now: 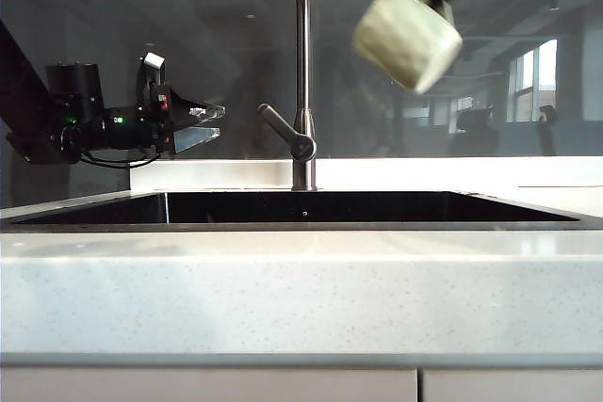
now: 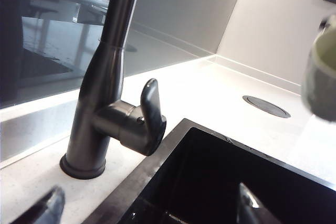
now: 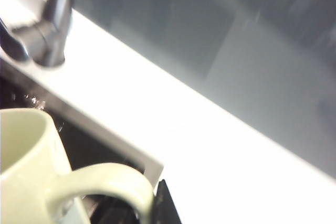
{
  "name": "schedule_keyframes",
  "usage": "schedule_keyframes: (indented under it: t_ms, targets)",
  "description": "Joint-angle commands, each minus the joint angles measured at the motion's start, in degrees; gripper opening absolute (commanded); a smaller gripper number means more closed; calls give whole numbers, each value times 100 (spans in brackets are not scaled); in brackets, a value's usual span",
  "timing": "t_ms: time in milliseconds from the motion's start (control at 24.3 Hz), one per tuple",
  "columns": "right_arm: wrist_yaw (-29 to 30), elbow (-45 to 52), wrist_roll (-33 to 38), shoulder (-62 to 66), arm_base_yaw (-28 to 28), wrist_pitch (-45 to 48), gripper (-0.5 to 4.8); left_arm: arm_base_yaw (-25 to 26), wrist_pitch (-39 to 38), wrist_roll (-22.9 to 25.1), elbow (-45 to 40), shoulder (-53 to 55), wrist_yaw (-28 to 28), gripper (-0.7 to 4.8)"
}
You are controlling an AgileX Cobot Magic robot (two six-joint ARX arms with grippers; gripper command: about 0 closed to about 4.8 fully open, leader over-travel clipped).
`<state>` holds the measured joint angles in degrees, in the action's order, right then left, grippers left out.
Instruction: Pick up the mug next to the sink, go to the faucet to get some water, pour the water into the sink, and finally put the mug back to its place.
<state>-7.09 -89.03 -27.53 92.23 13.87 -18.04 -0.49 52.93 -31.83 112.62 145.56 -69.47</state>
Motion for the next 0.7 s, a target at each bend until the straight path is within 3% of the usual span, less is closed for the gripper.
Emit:
schedule_keyframes:
  t_ms: [41,288,453,700]
  targets:
    - [922,1137,1167,-544,-675,1189,-2,-13,98,-170,31,-44,-44,422]
    - [2503,3311,2721,-887,-2179,3847,-2,-105,101,-160,33,-44,-37,422]
    - [2835,4470,2802,-739,-3021,6002,-1,-129,101,-160,35,-44,4,422]
    - [3158,4841,3355,-31,-3432,6874,-1,-170,101,-120,35,-44,42,422]
